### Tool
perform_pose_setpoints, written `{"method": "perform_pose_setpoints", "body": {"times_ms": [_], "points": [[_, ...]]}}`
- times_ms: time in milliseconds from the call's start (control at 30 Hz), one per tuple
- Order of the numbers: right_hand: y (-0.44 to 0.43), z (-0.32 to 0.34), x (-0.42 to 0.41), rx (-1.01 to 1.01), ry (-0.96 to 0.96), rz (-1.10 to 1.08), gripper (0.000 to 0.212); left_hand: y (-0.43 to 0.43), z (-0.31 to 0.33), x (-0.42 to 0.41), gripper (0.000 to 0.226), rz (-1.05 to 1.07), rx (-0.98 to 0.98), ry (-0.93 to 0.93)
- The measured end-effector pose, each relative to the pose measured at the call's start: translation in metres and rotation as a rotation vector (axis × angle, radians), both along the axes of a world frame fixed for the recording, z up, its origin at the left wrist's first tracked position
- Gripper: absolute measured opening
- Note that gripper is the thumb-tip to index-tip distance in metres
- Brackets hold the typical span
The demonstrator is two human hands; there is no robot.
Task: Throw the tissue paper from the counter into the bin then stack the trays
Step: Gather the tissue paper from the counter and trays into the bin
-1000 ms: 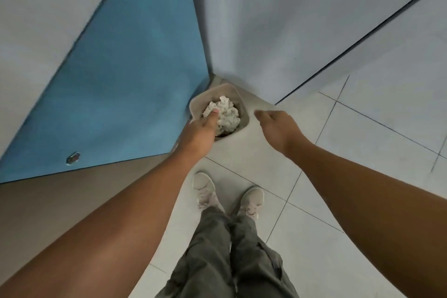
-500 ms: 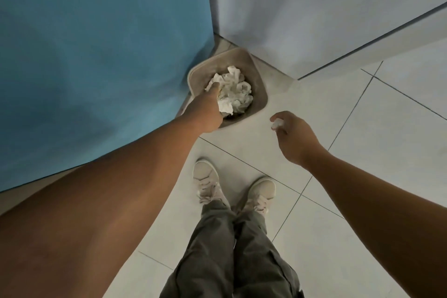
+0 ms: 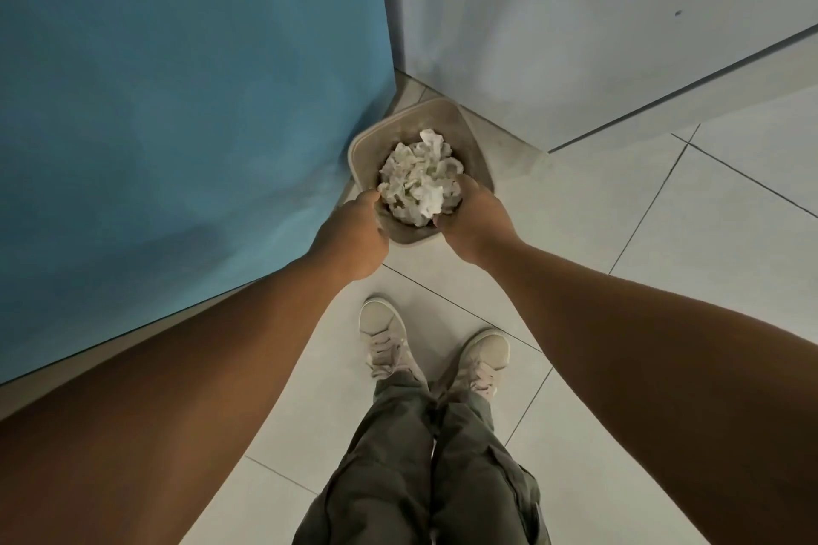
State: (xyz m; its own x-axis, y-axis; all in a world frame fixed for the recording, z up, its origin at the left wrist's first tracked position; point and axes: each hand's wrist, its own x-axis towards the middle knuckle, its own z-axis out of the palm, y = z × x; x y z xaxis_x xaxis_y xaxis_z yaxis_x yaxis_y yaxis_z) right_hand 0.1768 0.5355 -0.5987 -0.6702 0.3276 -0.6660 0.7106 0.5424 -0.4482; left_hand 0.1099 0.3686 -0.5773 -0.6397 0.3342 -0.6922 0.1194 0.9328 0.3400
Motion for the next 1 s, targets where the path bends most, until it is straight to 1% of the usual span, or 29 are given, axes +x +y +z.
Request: {"method": "perform_pose_setpoints", "body": {"times_ms": [133,200,333,400,567,800,1000], "points": [[0.005,0.029,0.024,0.116,0.035,0.181,0.061,-0.002,0.029,-0.002,0.055,-0.036,0.010,0.063],[0.011,0.053,0.032,0.159,0.080,0.238,0.061,0.001,0.051,-0.004,0.056,-0.030,0.031,0.105],[0.023,0.114,0.035,0.200,0.180,0.251,0.060,0.014,0.110,0.000,0.057,-0.057,0.050,0.175],[0.028,0.152,0.035,0.217,0.228,0.251,0.060,0.022,0.148,0.005,0.056,-0.072,0.067,0.213],[0.036,0.252,0.036,0.242,0.349,0.270,0.061,0.036,0.251,0.018,0.051,-0.152,0.159,0.373],[0.038,0.394,0.033,0.229,0.609,0.272,0.054,0.038,0.396,0.025,0.049,-0.054,0.342,0.577],[0.020,0.494,0.026,0.164,0.847,0.310,0.051,0.016,0.489,0.040,0.048,0.048,0.457,0.776]]}}
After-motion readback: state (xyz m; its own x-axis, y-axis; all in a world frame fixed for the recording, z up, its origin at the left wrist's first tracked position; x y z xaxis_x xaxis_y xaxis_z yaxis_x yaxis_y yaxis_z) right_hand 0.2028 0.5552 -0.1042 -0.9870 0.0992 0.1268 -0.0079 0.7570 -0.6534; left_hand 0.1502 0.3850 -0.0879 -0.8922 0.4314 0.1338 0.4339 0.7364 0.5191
